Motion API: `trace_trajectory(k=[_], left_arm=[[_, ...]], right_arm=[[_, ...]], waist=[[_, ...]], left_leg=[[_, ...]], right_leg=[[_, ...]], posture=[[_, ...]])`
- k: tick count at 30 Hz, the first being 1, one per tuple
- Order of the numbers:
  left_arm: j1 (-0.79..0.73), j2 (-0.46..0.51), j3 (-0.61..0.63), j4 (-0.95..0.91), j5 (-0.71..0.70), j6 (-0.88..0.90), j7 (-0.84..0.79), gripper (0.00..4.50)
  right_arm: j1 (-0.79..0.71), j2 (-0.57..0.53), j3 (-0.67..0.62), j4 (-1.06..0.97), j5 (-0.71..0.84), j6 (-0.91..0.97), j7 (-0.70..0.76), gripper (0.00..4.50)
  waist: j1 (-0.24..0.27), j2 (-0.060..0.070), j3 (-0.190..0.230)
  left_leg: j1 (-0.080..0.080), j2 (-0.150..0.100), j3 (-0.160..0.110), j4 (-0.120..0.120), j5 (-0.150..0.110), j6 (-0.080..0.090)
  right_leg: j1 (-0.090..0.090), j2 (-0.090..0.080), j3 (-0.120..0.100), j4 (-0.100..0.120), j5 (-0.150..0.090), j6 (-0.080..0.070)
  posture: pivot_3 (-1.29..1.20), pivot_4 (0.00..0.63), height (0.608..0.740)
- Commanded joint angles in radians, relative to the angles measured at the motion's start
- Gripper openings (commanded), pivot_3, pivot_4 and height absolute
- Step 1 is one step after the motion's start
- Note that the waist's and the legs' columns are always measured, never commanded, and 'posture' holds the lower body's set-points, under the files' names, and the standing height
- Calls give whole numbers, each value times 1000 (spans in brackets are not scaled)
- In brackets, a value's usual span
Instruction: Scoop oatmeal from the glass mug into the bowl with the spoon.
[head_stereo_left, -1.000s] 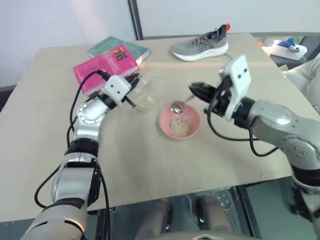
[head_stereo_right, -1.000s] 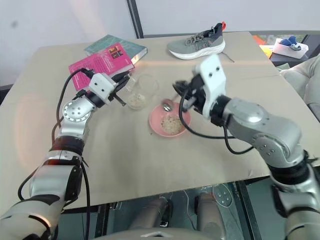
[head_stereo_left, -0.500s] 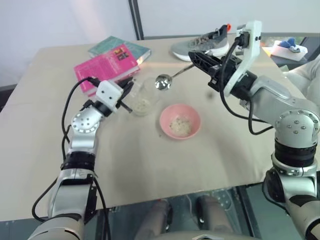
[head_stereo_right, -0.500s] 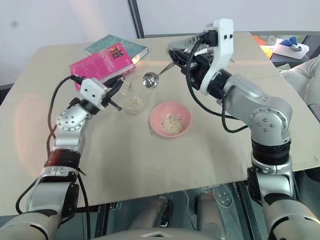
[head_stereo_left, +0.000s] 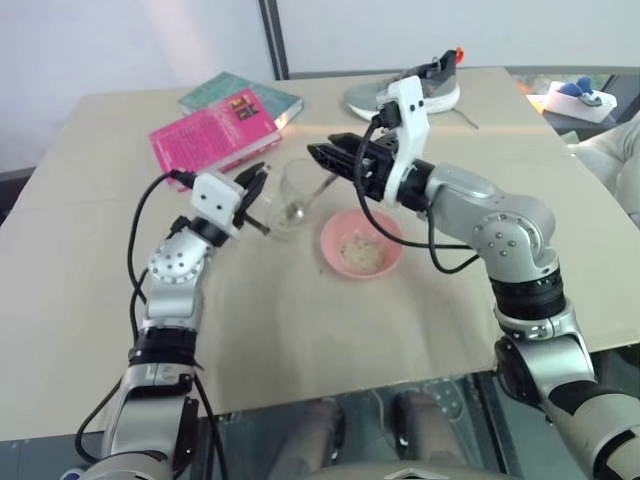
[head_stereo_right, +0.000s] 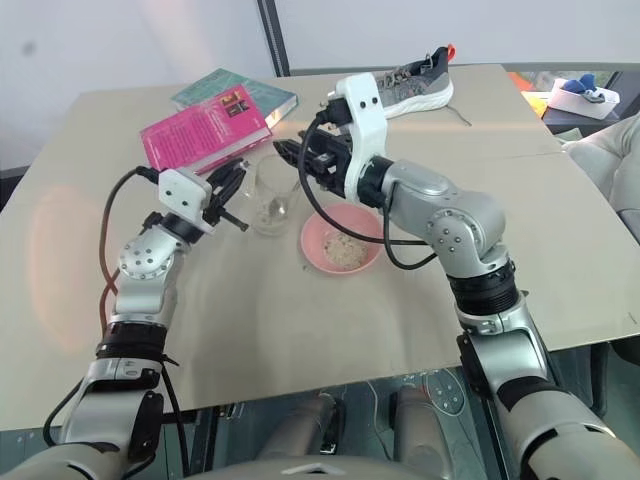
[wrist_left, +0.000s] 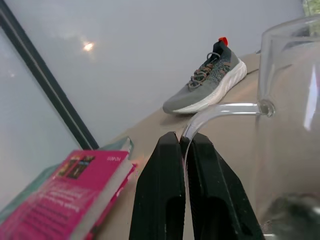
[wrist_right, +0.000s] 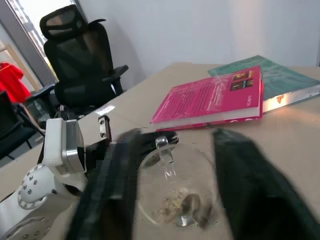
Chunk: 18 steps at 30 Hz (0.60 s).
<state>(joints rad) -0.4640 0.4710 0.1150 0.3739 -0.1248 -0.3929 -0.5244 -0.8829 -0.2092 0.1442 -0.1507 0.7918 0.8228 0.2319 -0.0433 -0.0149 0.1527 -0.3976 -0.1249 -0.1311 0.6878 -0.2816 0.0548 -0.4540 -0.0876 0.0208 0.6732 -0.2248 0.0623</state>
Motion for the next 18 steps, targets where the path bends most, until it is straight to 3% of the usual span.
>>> trace_trajectory(k=[1,5,6,14,18], left_arm=[[6,-31,61,-55,-70,24,50,0],[29,-79,112,-29,-119,47,93,0],[34,-91,127,-17,-129,42,104,0],[87,-159,182,28,-175,9,159,0],[130,-185,202,49,-203,-2,158,0]], right_arm=[[-21,-7,-10,-50,-44,-37,56,4331],[23,-65,-20,-155,-80,-69,139,4474],[46,-89,-34,-194,-75,-75,165,4474],[322,-352,-102,-440,-150,-194,384,4474],[425,-400,-155,-490,-152,-192,400,4474]], waist=[[0,0,0],[0,0,0],[0,0,0],[2,0,0],[1,0,0]], left_leg=[[0,0,0,0,0,0],[0,0,0,0,0,0],[0,0,0,0,0,0],[0,0,0,0,0,0],[0,0,0,0,0,0]], right_leg=[[0,0,0,0,0,0],[0,0,0,0,0,0],[0,0,0,0,0,0],[0,0,0,1,0,0],[0,0,0,1,0,0]], posture=[[0,150,740],[0,150,740],[0,0,740],[0,0,740],[0,0,740]])
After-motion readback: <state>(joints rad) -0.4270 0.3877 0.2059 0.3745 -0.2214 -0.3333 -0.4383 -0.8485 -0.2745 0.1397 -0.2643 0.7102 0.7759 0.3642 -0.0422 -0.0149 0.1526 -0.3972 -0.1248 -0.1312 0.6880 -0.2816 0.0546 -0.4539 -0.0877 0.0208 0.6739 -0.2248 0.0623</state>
